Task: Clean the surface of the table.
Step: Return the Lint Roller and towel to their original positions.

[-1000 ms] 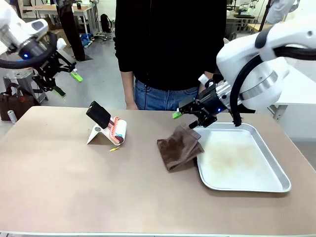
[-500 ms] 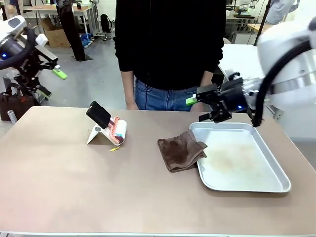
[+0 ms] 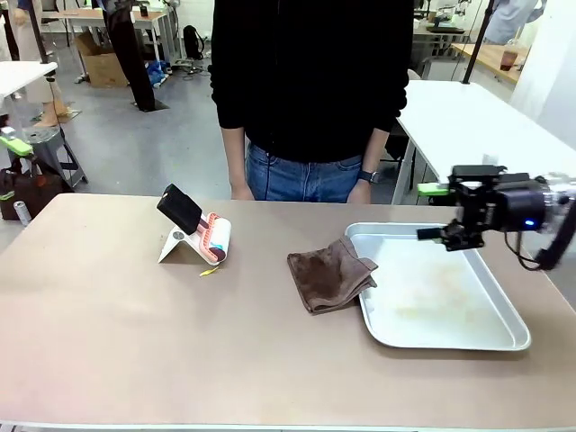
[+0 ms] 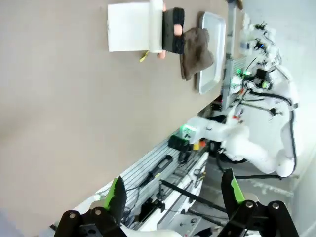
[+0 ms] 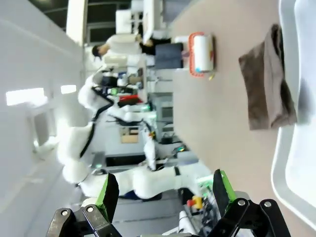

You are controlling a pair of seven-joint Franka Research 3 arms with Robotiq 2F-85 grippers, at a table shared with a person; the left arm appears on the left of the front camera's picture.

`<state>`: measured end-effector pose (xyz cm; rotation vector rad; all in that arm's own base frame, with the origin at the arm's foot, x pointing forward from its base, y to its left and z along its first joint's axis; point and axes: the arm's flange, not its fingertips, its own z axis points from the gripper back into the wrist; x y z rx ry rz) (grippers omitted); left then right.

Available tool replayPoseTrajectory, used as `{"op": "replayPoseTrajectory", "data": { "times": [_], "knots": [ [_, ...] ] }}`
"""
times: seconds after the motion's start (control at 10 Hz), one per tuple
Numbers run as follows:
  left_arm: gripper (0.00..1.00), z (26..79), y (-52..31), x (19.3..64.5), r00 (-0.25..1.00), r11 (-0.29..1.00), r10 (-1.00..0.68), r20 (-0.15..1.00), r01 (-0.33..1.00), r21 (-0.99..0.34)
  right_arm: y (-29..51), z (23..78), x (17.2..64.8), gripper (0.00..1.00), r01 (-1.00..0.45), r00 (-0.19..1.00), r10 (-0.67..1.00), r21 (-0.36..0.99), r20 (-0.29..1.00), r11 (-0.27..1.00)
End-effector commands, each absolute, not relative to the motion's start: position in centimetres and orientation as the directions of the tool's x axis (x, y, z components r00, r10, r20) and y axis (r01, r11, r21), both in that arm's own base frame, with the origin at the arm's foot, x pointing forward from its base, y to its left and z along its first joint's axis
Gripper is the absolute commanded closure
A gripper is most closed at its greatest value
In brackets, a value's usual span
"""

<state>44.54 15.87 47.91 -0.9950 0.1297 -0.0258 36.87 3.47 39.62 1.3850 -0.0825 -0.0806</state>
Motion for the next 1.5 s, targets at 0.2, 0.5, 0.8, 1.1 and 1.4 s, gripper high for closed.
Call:
{"op": "replayPoseTrajectory", "data": {
  "times": [0.2, 0.5, 0.8, 1.1, 1.4],
  "knots": [
    [0.00, 43.4, 21.1, 43.8, 0.963, 0.277, 0.239, -0.127, -0.192, -0.942, -1.5, 38.2, 38.9, 0.00, 0.175, 0.981, -0.109, 0.978, -0.163, 0.111],
    [0.00, 42.5, 22.7, 43.5, 0.966, 0.287, 0.216, -0.140, -0.200, -0.937, -1.7, 37.9, 37.1, 0.00, 0.131, 0.986, -0.114, 0.986, -0.119, 0.107],
    [0.00, 42.5, 22.7, 43.5, 0.966, 0.287, 0.216, -0.140, -0.200, -0.937, -1.7, 37.9, 37.1, 0.00, 0.131, 0.986, -0.114, 0.986, -0.119, 0.107],
    [0.00, 42.5, 22.7, 43.5, 0.966, 0.287, 0.216, -0.140, -0.200, -0.937, -1.7, 37.9, 37.1, 0.00, 0.131, 0.986, -0.114, 0.986, -0.119, 0.107],
    [0.00, 42.5, 22.7, 43.5, 0.966, 0.287, 0.216, -0.140, -0.200, -0.937, -1.7, 37.9, 37.1, 0.00, 0.131, 0.986, -0.114, 0.986, -0.119, 0.107]
  ]
}}
